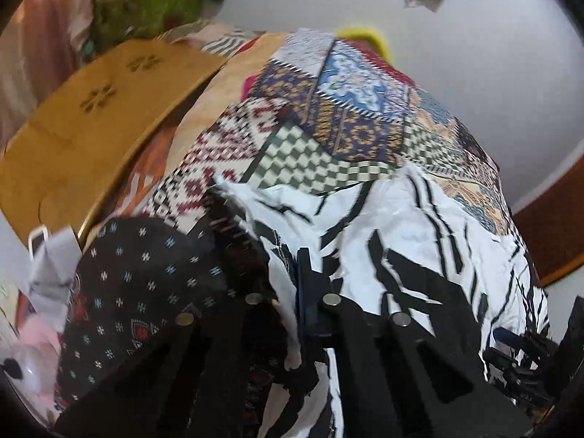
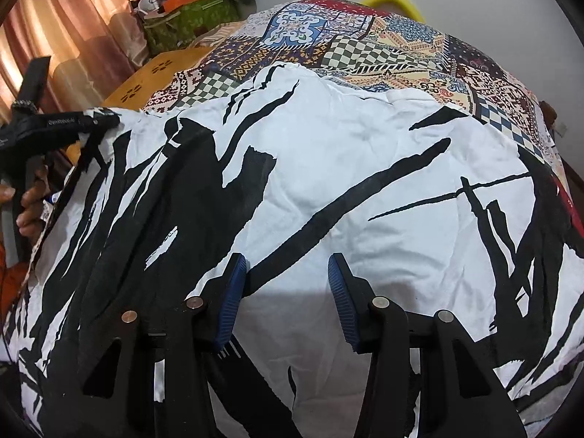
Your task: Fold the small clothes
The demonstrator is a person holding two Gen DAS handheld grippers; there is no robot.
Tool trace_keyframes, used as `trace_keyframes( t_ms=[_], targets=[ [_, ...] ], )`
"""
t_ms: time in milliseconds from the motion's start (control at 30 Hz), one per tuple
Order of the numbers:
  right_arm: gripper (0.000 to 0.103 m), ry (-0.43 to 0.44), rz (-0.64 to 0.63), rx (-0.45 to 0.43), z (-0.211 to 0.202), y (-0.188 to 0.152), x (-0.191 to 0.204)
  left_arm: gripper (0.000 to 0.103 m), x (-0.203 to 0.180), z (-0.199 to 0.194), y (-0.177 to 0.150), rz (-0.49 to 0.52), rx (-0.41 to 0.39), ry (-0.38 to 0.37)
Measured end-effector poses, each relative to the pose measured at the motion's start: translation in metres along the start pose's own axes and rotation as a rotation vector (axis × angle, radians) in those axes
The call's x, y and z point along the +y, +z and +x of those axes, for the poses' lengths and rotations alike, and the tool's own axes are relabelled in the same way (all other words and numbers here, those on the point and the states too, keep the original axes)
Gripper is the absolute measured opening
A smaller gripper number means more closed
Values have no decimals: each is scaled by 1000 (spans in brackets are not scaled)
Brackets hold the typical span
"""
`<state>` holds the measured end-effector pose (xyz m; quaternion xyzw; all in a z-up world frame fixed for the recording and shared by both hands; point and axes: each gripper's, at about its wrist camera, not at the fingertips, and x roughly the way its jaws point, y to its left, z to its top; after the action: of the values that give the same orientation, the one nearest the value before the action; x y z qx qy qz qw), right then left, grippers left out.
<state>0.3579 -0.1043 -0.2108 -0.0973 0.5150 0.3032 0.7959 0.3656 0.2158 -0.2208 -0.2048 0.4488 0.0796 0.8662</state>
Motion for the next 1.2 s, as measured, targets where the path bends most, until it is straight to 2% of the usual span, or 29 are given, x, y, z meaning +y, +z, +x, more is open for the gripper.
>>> trace_keyframes(
  t_ms=[100, 233, 367, 433, 567, 667, 767, 800, 833, 867, 933, 1100, 1200],
  targets=[
    [43, -3, 8, 6, -1, 2, 1, 2, -24, -12, 5, 64, -33, -16],
    [43, 11, 40, -8, -13, 0, -1, 2, -70, -32, -1, 195, -60, -80],
    [43, -3, 53, -53, -35, 1, -4, 2, -113, -26, -26, 326, 8, -147],
    [43, -9, 60, -67, -44, 1, -6, 2, -127, -14, -47, 395, 49, -108],
    [43, -12, 62, -84, -59, -2, -3, 2, -127, 18, -73, 410, 190, -82],
    [43, -8, 52, -94, -65, -3, 4, 4, -124, 25, -81, 429, 212, -68],
    [43, -5, 46, -108, -70, -1, 12, 11, -123, 14, -79, 422, 216, -76],
    [43, -2, 42, -112, -71, 2, 15, 17, -122, 9, -79, 420, 204, -80],
    [43, -1, 39, -117, -72, 3, 18, 27, -121, 0, -78, 426, 186, -79],
    [43, 1, 37, -122, -73, 6, 21, 33, -120, -7, -76, 431, 170, -78],
    [43, 14, 33, -129, -73, 13, 27, 54, -119, -29, -75, 440, 111, -86],
    [43, 33, 13, -139, -68, 24, 44, 59, -87, -61, -56, 371, 38, -77],
    [43, 34, -2, -133, -61, 27, 51, 60, -53, -58, -39, 300, 32, -29]
  ],
)
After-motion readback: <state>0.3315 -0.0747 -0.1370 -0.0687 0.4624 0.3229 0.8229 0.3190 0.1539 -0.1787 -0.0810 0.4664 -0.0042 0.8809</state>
